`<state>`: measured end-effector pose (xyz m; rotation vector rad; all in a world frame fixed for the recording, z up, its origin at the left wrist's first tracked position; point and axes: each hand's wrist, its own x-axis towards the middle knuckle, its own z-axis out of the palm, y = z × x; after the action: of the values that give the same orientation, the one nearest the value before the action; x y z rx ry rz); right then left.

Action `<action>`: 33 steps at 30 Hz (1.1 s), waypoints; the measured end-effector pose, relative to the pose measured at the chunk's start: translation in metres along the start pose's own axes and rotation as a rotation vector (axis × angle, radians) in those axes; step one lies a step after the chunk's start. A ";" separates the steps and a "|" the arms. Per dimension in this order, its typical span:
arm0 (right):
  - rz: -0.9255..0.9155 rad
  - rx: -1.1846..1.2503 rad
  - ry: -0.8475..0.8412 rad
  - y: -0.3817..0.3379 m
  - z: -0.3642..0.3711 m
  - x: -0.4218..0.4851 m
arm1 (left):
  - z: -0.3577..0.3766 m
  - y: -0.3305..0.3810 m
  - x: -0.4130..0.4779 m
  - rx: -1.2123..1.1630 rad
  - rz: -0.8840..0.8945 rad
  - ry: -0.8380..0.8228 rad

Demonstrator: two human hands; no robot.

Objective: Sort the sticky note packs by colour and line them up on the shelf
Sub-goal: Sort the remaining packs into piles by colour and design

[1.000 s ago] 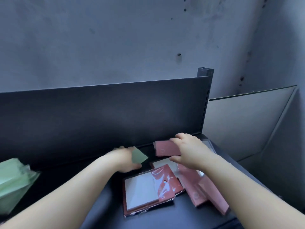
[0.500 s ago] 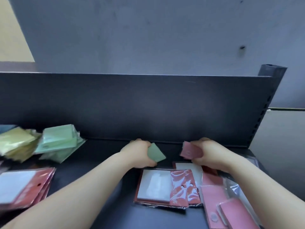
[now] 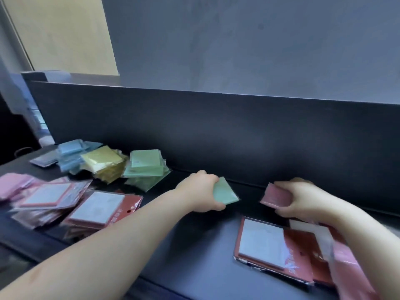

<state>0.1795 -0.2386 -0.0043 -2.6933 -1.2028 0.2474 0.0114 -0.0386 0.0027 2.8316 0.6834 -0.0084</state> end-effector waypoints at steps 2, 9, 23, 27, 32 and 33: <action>-0.035 0.007 0.003 -0.025 0.001 0.006 | -0.007 -0.017 -0.001 0.005 0.002 0.018; -0.085 0.063 0.031 -0.117 0.015 0.026 | -0.039 -0.094 0.006 -0.004 0.062 0.068; 0.113 0.153 0.163 -0.258 0.053 0.047 | -0.080 -0.217 0.040 0.097 0.220 0.062; 0.137 0.142 0.187 -0.276 0.050 0.037 | -0.082 -0.232 0.042 0.080 0.225 0.009; 0.091 0.140 0.229 -0.304 0.044 0.018 | -0.087 -0.242 0.023 0.040 0.233 0.036; 0.075 0.141 0.233 -0.310 0.043 0.014 | -0.088 -0.245 0.016 0.037 0.229 0.053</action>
<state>-0.0433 -0.0202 0.0247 -2.5627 -0.9814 0.0249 -0.0887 0.1999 0.0339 2.9375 0.3687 0.0937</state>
